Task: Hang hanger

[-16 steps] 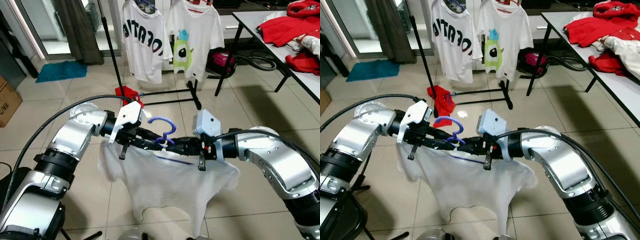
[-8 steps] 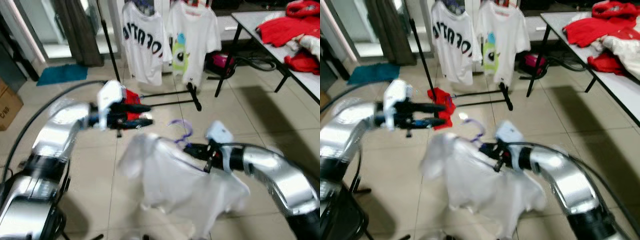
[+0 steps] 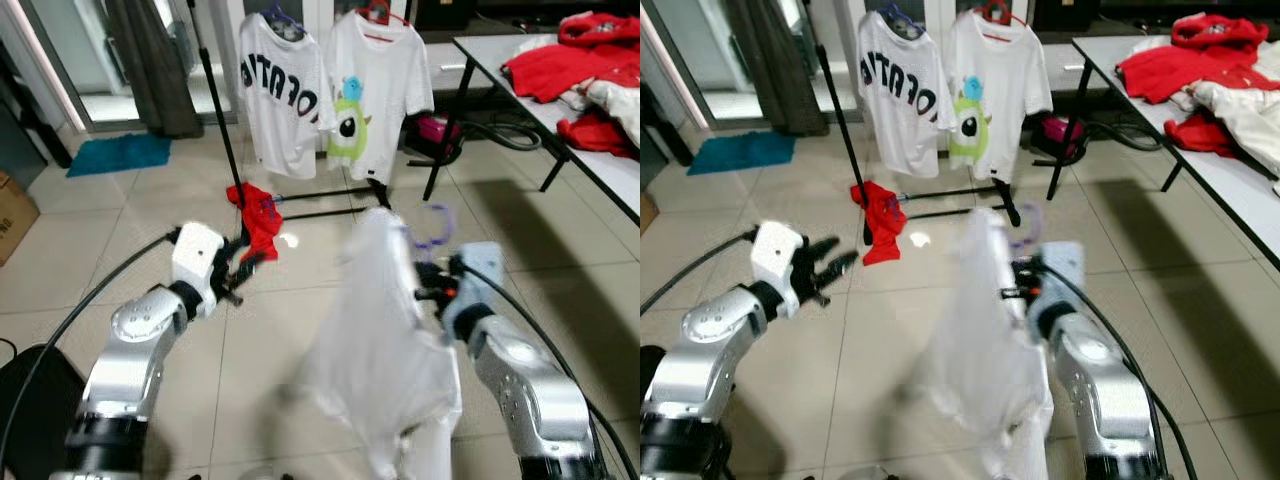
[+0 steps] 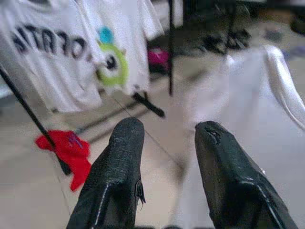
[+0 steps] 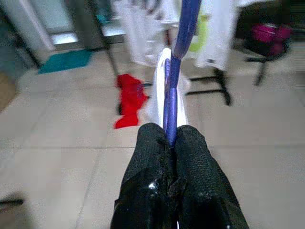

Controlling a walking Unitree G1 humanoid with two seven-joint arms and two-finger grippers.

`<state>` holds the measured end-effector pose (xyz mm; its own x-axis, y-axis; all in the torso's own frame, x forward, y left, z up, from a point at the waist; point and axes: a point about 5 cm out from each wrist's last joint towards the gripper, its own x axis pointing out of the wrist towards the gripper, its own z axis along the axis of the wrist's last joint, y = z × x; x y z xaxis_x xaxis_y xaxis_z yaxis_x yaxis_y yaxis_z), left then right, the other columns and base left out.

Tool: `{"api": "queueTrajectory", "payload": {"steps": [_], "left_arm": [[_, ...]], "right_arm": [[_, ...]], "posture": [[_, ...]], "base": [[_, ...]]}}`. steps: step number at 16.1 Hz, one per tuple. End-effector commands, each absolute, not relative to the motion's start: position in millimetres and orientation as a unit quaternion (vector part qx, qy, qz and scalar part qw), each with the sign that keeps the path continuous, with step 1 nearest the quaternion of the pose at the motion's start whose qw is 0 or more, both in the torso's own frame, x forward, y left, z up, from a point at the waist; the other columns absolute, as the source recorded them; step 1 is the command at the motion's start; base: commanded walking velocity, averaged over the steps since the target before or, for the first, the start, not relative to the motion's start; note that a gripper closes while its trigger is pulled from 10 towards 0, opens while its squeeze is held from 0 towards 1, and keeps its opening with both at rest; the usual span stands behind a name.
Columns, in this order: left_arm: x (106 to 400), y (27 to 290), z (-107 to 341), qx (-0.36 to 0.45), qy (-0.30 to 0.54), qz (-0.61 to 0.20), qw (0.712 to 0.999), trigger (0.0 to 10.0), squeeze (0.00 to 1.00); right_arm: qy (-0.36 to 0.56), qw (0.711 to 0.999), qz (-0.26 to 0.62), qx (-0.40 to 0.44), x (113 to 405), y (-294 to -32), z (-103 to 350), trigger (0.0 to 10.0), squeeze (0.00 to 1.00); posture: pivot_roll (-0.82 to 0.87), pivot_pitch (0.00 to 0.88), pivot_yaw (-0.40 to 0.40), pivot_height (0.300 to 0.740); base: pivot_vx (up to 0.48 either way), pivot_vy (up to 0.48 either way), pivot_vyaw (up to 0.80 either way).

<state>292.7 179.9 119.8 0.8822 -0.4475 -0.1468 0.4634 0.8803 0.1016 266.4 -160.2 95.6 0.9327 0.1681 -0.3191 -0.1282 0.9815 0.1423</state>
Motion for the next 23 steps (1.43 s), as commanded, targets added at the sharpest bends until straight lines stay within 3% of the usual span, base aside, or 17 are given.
{"api": "queueTrajectory", "payload": {"steps": [1, 9, 23], "left_arm": [[294, 178, 124, 0.071, 0.053, -0.221, 0.971, 10.0, 0.0], [296, 171, 128, 0.07, 0.046, -0.202, 0.976, 10.0, 0.0], [294, 162, 130, 0.065, 0.049, -0.203, 0.976, 10.0, 0.0]], "right_arm": [[0.155, 0.985, 0.048, 0.053, 269, -167, 100, 10.0, 0.0], [0.128, 0.991, 0.042, 0.018, 277, -156, 117, 10.0, 0.0], [0.104, 0.991, 0.079, 0.028, 288, -146, 130, 10.0, 0.0]], "posture": [[-0.09, 0.004, 0.036, 0.74], [-0.1, 0.016, 0.049, 0.74], [-0.09, 0.02, 0.035, 0.74]], "base": [[0.345, 0.0, 0.0], [0.437, 0.0, 0.0], [0.462, 0.0, 0.0]]}}
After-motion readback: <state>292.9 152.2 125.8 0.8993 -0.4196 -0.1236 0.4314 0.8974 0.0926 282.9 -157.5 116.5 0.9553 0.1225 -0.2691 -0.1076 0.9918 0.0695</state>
